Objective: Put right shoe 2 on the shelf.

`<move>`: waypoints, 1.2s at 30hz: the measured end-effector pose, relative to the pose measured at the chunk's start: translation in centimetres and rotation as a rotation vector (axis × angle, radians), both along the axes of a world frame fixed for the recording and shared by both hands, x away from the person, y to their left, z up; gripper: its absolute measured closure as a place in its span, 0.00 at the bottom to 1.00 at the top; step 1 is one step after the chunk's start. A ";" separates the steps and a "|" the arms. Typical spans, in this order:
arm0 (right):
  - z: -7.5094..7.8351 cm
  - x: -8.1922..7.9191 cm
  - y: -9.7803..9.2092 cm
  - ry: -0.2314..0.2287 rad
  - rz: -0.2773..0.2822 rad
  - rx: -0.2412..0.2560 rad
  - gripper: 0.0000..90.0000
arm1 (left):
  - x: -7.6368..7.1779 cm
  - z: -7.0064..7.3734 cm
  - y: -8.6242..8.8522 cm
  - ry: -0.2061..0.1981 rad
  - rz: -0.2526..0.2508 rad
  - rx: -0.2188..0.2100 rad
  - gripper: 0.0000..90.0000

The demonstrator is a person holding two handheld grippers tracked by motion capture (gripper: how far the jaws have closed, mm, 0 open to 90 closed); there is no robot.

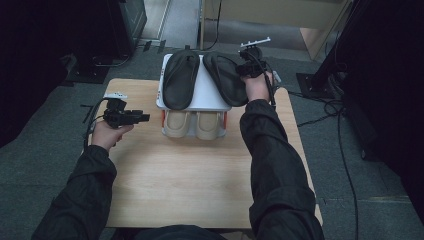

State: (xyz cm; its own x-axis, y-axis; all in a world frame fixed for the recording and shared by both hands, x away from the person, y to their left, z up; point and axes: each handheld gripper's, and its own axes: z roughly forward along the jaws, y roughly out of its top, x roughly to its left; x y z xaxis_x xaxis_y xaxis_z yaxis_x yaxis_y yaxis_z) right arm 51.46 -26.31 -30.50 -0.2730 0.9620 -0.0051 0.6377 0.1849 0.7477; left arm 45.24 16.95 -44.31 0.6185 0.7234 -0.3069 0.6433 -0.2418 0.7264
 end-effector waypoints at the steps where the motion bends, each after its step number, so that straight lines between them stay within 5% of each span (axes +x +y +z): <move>1: -0.1 0.2 0.4 0.004 -0.006 -0.007 0.89 | 0.0 0.0 0.0 -0.001 -0.002 0.000 0.57; 9: -0.7 0.4 1.8 0.006 0.010 -0.018 0.83 | 0.0 0.0 0.0 0.000 -0.003 0.000 0.57; 13: -0.1 0.1 1.2 -0.011 0.046 0.038 0.77 | 0.0 0.0 0.0 -0.002 -0.003 0.003 0.57; 17: 0.8 -1.0 0.7 -0.074 0.104 0.021 0.78 | 0.0 0.0 0.0 -0.002 -0.004 0.005 0.57; 21: 1.3 -1.7 -0.3 -0.084 0.118 0.034 0.83 | 0.0 0.1 0.0 0.000 -0.003 0.004 0.57; 30: -0.3 -2.4 -3.1 -0.087 0.120 0.059 0.86 | 0.0 0.2 0.3 -0.001 0.004 -0.018 0.57; 36: -2.1 -2.5 -3.8 -0.062 0.111 0.030 0.86 | 0.0 0.2 0.5 -0.001 0.011 -0.022 0.57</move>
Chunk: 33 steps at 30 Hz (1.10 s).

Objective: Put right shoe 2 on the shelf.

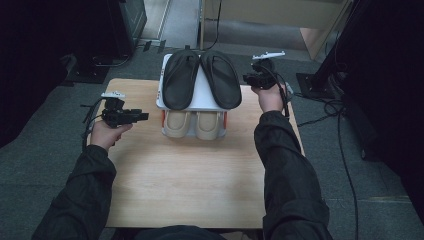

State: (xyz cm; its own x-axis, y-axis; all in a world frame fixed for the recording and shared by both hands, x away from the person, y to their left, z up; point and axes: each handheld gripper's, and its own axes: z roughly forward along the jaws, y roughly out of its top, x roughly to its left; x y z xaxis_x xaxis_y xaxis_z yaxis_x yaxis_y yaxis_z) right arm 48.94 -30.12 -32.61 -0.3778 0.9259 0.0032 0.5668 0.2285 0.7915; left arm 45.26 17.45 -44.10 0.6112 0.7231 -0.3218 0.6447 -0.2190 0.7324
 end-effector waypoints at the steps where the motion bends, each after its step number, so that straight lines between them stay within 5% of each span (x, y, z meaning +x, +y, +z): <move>1: -0.4 0.0 0.0 0.006 0.008 -0.003 0.85 | 0.0 0.0 0.0 -0.001 -0.001 0.001 0.57; 7: -1.4 -0.2 0.6 0.018 0.042 0.012 0.85 | 0.0 0.0 -0.1 0.001 -0.003 0.002 0.57; 33: -1.3 -0.9 3.7 0.002 0.140 0.060 0.83 | 0.0 -0.1 -0.1 0.001 -0.004 0.004 0.57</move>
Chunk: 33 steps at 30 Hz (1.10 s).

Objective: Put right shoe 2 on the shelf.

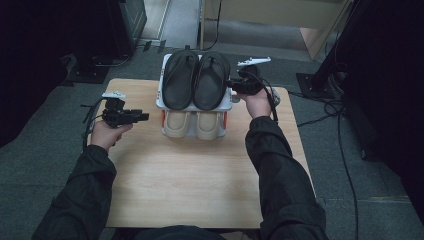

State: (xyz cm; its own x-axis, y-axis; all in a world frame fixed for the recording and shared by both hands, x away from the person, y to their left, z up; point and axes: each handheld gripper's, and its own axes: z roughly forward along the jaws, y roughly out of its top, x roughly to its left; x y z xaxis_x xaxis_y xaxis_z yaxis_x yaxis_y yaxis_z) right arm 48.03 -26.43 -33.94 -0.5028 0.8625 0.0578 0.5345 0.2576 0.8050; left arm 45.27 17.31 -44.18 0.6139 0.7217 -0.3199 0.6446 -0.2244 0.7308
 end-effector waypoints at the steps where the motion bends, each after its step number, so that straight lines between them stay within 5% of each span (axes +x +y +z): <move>1: 0.0 0.0 0.0 -0.004 0.000 -0.003 0.83 | 0.0 0.0 0.0 0.000 -0.001 0.001 0.57; 15: 0.1 0.0 -0.7 -0.022 0.003 0.005 0.69 | 0.0 -0.1 0.0 0.001 -0.004 0.002 0.57; 22: 0.3 -0.6 -1.3 -0.041 0.027 -0.011 0.63 | 0.0 -0.1 -0.1 0.001 -0.003 0.003 0.57; 24: 0.1 -1.0 -1.5 -0.083 0.038 0.005 0.63 | 0.0 -0.1 -0.1 0.002 -0.002 0.002 0.57; 30: -0.4 -1.6 -2.2 -0.052 0.049 -0.005 0.61 | 0.0 -0.2 -0.1 0.002 -0.004 0.006 0.56; 33: -0.8 -2.2 -2.6 -0.087 0.056 0.007 0.60 | 0.0 -0.2 -0.1 0.004 -0.002 0.003 0.56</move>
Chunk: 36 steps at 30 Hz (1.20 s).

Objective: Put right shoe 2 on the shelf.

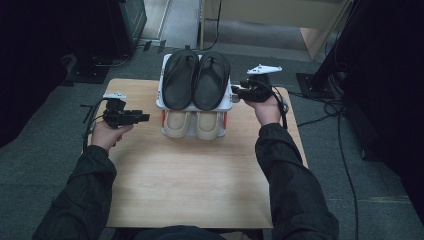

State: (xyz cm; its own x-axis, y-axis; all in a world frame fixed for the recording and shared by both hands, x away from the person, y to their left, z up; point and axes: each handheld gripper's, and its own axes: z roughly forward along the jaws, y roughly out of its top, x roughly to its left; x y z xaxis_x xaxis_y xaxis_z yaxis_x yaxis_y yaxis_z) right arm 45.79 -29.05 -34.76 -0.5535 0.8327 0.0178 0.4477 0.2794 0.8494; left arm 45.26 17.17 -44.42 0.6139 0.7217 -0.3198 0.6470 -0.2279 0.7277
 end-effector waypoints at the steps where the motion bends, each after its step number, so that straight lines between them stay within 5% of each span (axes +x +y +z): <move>1: -0.1 -0.1 -0.1 0.004 0.002 0.003 0.60 | 0.0 0.0 0.0 0.000 0.000 0.001 0.56; 5: -0.6 -0.9 -0.5 0.015 0.015 -0.021 0.58 | 0.0 -0.1 0.0 -0.002 0.002 0.002 0.56; 16: -2.8 -3.4 -1.6 0.040 0.040 0.013 0.58 | -0.2 -0.2 -0.3 -0.004 -0.001 0.011 0.55; 29: -7.1 -7.5 -2.8 0.070 0.046 0.049 0.56 | -1.1 -0.2 -0.8 -0.011 -0.021 0.032 0.51; 36: -8.8 -9.6 -2.6 0.044 0.040 -0.002 0.55 | -2.6 0.1 -1.1 -0.031 -0.043 0.044 0.49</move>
